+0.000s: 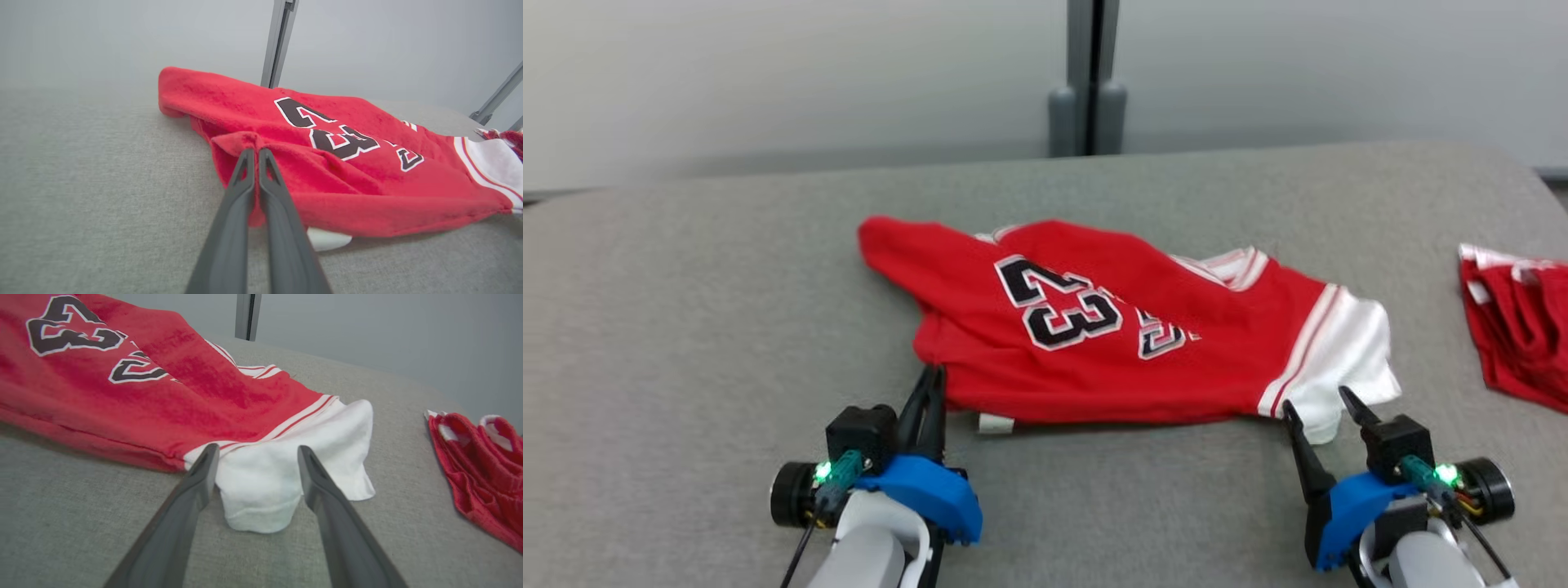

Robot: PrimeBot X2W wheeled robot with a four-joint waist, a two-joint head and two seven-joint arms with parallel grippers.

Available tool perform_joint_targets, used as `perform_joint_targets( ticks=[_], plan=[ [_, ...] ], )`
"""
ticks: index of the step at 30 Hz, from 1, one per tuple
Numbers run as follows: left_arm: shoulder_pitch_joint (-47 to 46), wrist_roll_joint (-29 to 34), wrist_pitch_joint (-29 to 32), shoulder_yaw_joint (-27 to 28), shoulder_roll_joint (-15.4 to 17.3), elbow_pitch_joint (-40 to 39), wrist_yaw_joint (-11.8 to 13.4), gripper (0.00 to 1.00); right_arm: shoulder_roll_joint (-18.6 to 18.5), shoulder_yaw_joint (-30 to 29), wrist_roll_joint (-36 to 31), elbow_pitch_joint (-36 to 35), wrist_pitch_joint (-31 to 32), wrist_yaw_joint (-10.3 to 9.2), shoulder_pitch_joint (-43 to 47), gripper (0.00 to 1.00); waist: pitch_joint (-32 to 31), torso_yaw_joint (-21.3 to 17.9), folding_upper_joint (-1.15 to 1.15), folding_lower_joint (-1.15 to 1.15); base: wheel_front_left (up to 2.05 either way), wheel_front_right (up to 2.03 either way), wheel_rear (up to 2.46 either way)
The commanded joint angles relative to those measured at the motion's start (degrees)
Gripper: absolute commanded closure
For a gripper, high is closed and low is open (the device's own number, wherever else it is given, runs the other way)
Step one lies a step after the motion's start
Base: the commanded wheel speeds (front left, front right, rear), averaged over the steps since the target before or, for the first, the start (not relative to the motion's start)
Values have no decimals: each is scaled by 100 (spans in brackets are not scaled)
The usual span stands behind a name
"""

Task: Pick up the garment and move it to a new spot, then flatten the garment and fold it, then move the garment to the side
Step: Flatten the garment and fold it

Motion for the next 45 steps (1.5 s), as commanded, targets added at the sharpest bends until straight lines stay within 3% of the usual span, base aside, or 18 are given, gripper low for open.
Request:
perform_joint_targets(
  ticks=[1, 10, 14, 19, 30, 31, 32, 38, 45],
  plan=[
    [103, 97, -2, 1, 2, -138, -33, 100, 18, -44, -15, 27, -19, 1, 119, 0, -77, 89, 1, 0, 0, 0, 0],
    [860, 584, -3, 101, 1, -1074, -191, 100, 153, -261, -27, 67, -18, 1, 478, 0, -483, 828, 1, 0, 0, 0, 0],
    [1020, 688, -3, 185, 2, -1089, -170, 100, 181, -290, -51, 28, -18, 1, 446, 0, -428, 936, 1, 0, 0, 0, 0],
    [875, 757, -3, 419, 7, -833, -69, 100, 192, -170, -44, -18, -18, 1, 272, 0, -270, 771, 1, 0, 0, 0, 0],
    [58, 706, -5, 1196, 121, 387, 338, 100, 103, -3, 46, -182, -18, 1, -31, 0, 250, -48, 1, 0, 0, 0, 0],
    [-10, 726, -9, 1280, 148, 453, 364, 58, 104, 13, 61, -198, -18, 1, -46, 0, 285, -106, 1, 0, 0, 0, 0],
    [-49, 699, -9, 1373, 145, 465, 397, 0, 89, 12, 69, -204, -18, 1, -48, 0, 306, -139, 1, 0, 0, 0, 0],
    [137, 774, -9, 1903, 108, 40, 532, 0, 36, -72, 138, -214, -18, 1, 16, 0, 282, -178, 1, 0, 0, 0, 0],
    [659, 907, -9, 2122, 25, -389, 282, 0, 100, -152, 123, -187, -18, 1, 113, 0, 104, -15, 1, 0, 0, 0, 0]
  ],
)
